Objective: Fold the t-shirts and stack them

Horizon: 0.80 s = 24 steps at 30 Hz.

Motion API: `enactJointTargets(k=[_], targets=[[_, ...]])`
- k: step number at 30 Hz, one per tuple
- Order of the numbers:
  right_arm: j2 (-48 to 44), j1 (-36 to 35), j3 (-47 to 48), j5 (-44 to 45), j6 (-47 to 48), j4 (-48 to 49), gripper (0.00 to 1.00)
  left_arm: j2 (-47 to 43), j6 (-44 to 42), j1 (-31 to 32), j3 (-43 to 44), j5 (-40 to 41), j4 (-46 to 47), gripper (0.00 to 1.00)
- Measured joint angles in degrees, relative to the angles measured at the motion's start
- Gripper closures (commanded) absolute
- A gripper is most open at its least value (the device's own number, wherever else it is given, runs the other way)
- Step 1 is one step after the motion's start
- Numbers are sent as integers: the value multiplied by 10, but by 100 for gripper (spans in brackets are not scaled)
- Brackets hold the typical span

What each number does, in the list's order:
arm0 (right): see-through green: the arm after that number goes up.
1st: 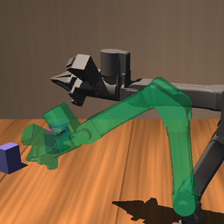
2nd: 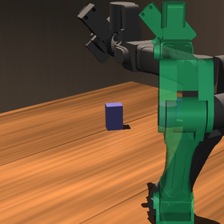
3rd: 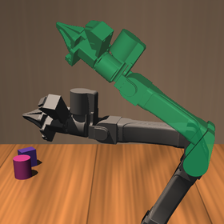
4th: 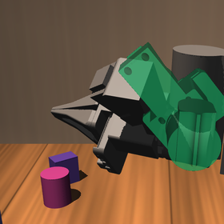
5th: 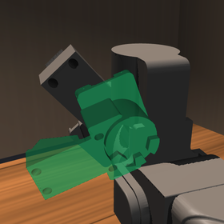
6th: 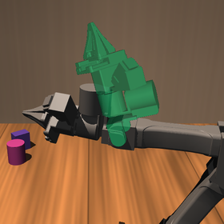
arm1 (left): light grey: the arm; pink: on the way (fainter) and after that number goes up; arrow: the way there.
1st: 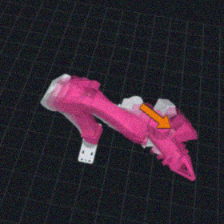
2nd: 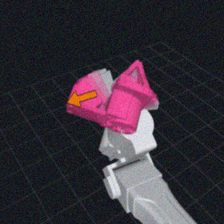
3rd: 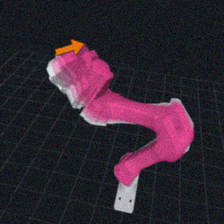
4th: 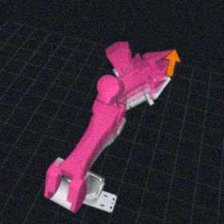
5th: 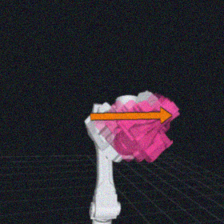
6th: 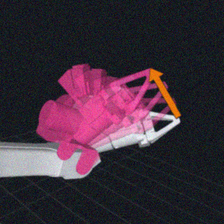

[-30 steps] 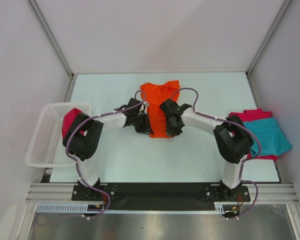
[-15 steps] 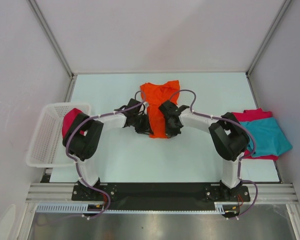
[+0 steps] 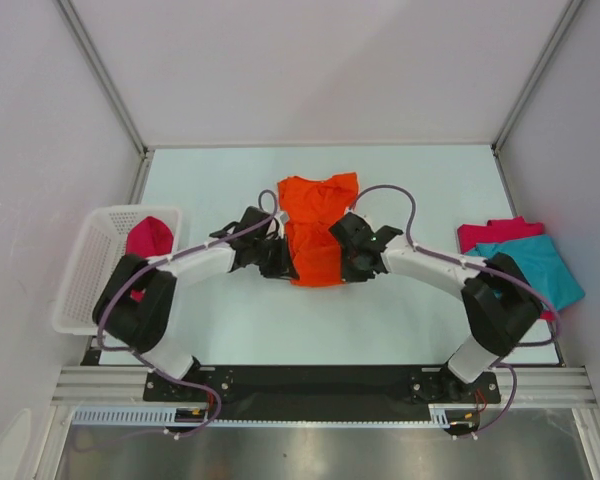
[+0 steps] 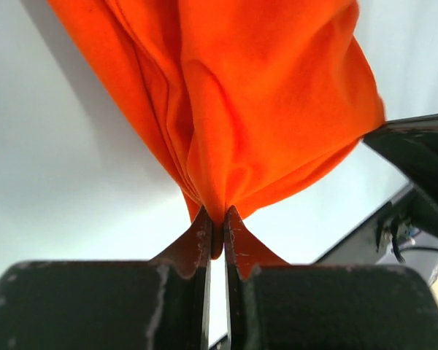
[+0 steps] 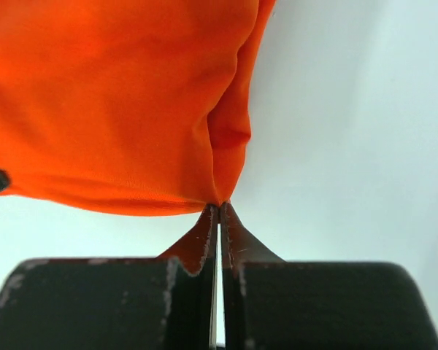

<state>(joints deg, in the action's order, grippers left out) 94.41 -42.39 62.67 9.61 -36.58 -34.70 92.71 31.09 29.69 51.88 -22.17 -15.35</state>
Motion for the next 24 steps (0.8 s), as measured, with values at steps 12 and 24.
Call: enactJointTargets(k=[12, 24], targets=[[-113, -85, 49, 81, -55, -95, 100, -234, 19, 5, -52, 7, -86, 100], [-59, -64, 160, 140, -22, -100, 100, -214, 23, 0, 88, 69, -161, 100]])
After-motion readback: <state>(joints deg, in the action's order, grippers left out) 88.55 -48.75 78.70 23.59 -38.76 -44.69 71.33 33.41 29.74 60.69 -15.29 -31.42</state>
